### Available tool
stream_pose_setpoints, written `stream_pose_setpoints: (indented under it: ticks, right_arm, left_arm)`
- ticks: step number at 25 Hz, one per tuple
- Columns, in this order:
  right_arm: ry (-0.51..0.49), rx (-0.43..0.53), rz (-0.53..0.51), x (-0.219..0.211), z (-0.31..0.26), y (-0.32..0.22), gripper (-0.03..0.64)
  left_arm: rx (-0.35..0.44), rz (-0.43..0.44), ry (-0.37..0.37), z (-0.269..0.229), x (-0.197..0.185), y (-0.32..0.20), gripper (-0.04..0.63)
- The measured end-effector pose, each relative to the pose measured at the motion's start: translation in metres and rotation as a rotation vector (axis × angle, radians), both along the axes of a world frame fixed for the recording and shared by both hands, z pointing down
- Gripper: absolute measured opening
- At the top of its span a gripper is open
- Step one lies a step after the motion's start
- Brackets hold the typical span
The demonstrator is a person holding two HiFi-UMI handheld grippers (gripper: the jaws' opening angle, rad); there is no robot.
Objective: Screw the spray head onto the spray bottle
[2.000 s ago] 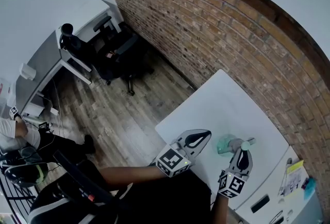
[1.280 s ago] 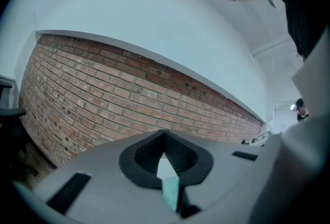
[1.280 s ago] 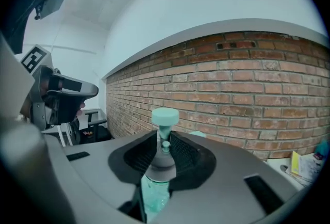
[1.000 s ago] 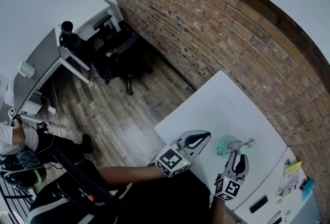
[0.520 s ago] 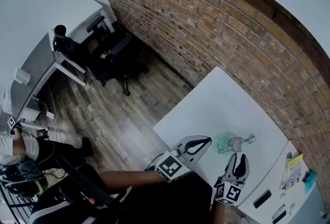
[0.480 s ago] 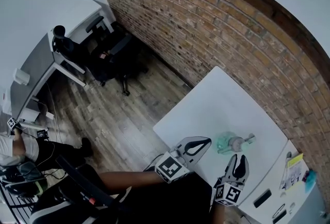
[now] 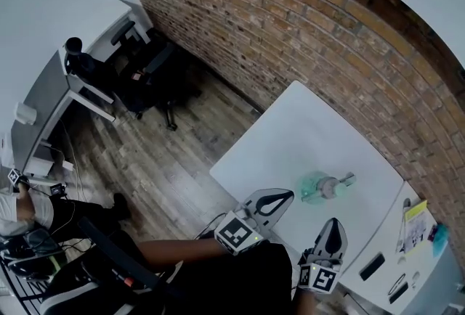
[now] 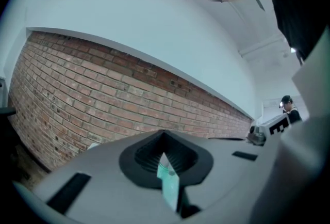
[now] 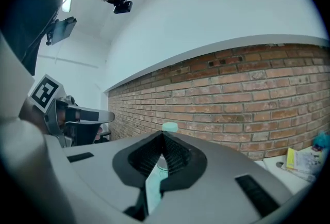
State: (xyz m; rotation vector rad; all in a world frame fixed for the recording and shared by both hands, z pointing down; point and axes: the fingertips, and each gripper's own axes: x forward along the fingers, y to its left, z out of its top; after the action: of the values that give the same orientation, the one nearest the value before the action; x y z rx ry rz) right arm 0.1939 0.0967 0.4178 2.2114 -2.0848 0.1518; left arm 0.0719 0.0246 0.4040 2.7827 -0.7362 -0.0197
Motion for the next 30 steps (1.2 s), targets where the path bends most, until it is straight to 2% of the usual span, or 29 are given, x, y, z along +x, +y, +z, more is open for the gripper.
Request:
stream_pose_setpoints:
  ticks: [4, 6, 10, 12, 16, 21, 25, 28, 30]
  right_arm:
    - [0.098, 0.043, -0.029, -0.006, -0.027, 0.007, 0.008]
    - [0.106, 0.052, -0.044, -0.009, -0.038, 0.014, 0.008]
    - [0.107, 0.036, -0.059, -0.011, -0.045, 0.034, 0.008]
    - [0.109, 0.056, -0.071, -0.012, -0.049, 0.045, 0.008]
    - [0.079, 0.040, -0.056, -0.010, -0.048, 0.072, 0.008]
    - [0.061, 0.034, -0.058, -0.008, -0.044, 0.098, 0.008]
    - [0.068, -0.006, -0.062, -0.008, -0.035, 0.110, 0.008]
    - [0.088, 0.025, -0.053, -0.002, -0.036, 0.107, 0.008]
    - [0.099, 0.054, -0.041, 0.004, -0.040, 0.098, 0.008]
  left_arm:
    - [0.047, -0.004, -0.007, -0.008, 0.001, 0.014, 0.000]
    - [0.067, -0.012, -0.023, -0.009, -0.001, 0.023, 0.000]
    - [0.033, -0.062, 0.017, -0.019, -0.003, 0.040, 0.000]
    - [0.052, -0.063, -0.001, -0.016, -0.004, 0.050, 0.000]
    - [0.037, -0.070, -0.013, -0.003, -0.004, 0.075, 0.000]
    - [0.148, -0.036, -0.102, 0.030, 0.001, 0.097, 0.000]
    - [0.188, -0.003, -0.172, 0.070, 0.010, 0.092, 0.000]
    - [0.226, 0.021, -0.247, 0.101, 0.022, 0.078, 0.002]
    - [0.222, 0.036, -0.268, 0.116, 0.028, 0.067, 0.002]
